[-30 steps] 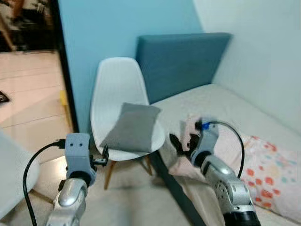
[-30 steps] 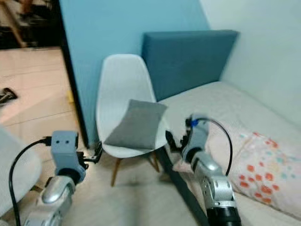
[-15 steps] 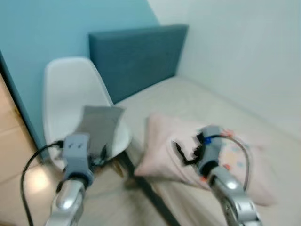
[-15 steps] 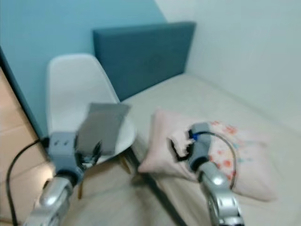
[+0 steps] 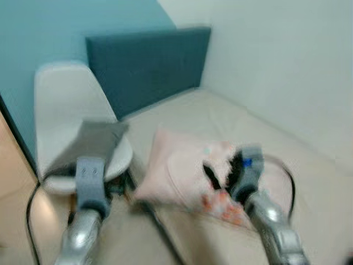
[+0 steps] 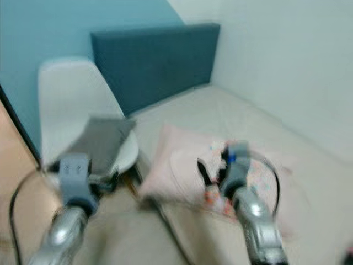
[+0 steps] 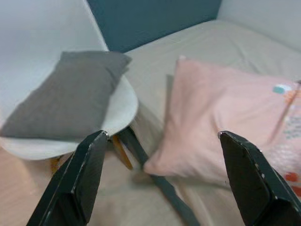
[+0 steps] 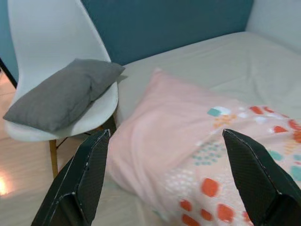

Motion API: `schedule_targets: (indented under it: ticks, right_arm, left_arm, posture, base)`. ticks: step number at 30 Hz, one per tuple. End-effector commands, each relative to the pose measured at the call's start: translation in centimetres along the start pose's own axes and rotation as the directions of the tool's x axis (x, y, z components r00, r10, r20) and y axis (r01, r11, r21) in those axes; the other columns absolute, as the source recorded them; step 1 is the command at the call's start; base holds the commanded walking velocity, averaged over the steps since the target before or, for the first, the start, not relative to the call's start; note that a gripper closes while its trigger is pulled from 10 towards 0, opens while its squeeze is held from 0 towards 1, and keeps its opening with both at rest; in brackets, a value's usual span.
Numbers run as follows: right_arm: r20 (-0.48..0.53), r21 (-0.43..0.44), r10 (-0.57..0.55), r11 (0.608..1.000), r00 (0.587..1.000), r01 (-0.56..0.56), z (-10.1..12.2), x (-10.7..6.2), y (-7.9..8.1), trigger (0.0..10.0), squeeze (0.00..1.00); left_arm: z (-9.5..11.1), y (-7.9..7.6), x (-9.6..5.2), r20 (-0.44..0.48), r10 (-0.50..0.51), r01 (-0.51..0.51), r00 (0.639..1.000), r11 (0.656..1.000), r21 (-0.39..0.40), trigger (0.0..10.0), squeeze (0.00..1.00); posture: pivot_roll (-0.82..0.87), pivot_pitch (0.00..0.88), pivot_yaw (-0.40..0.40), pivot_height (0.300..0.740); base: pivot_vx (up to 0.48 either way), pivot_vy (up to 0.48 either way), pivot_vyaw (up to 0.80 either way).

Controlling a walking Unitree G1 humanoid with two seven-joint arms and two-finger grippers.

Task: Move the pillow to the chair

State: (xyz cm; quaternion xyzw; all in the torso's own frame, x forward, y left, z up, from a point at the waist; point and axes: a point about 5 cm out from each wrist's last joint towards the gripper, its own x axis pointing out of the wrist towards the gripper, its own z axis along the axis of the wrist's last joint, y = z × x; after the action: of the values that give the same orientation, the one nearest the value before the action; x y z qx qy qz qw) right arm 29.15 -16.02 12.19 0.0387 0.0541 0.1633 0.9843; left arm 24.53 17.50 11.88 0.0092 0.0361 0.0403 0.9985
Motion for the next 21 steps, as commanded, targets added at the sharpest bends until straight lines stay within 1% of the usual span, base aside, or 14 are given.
schedule_targets:
  ticks: [1,4,18,21]
  right_arm:
    - [-0.006,0.01,0.01,1.0,1.0,-0.01,-0.01,-0.06,-0.32,10.0,0.0]
    - [-0.005,0.004,0.032,0.999,0.999,-0.032,0.01,-0.05,-0.13,10.0,0.0]
    - [0.004,-0.018,0.096,0.995,0.995,-0.096,0.24,-0.1,0.35,10.0,0.0]
    - [0.003,-0.041,0.122,0.992,0.993,-0.122,0.29,-0.19,0.56,10.0,0.0]
  left_arm:
    - [-0.33,-0.21,-0.03,-0.014,-0.006,0.006,1.0,1.0,-0.012,10.0,0.0]
    - [-0.34,-0.23,-0.03,-0.013,-0.006,0.006,1.0,1.0,-0.009,10.0,0.0]
    - [-0.3,-0.37,-0.01,-0.004,-0.011,0.011,1.0,1.0,-0.003,10.0,0.0]
    - [-0.27,-0.4,0.01,-0.003,-0.011,0.011,1.0,1.0,-0.004,10.0,0.0]
  posture:
    - [-0.08,0.0,-0.102,0.74]
    - [-0.08,0.0,-0.103,0.74]
    - [-0.08,0.0,-0.106,0.74]
    - [-0.08,0.0,-0.106,0.74]
  base:
    - [0.0,0.0,0.0]
    - [0.0,0.0,0.0]
    - [0.321,0.0,0.0]
    - [0.337,0.0,0.78]
